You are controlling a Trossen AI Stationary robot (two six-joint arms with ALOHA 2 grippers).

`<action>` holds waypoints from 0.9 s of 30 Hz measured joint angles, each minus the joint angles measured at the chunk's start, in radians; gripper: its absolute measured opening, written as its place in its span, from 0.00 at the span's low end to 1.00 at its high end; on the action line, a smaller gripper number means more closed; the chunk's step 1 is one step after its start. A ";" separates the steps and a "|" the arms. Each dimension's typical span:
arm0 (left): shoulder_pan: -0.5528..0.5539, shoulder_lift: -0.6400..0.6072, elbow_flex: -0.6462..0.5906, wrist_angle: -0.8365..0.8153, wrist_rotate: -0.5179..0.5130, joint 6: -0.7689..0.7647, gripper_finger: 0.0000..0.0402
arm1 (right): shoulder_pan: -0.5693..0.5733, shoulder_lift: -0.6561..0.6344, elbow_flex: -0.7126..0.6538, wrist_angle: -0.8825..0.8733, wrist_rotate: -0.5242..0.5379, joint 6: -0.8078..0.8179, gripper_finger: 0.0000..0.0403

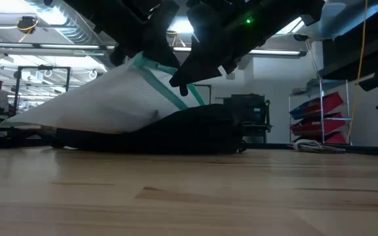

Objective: Unpack backpack
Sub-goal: Close the blue zip bag

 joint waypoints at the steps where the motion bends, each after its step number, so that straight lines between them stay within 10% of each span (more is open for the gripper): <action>1: -0.001 0.000 0.000 0.007 0.001 0.007 0.21 | 0.000 0.000 0.000 0.000 0.000 0.000 0.00; 13: -0.112 0.000 0.000 0.324 -0.113 0.270 0.77 | 0.000 0.000 0.000 0.004 -0.001 -0.011 0.00; 27: -0.445 0.086 0.001 0.149 -0.315 0.351 0.80 | -0.041 -0.005 0.000 0.183 -0.150 -0.072 0.00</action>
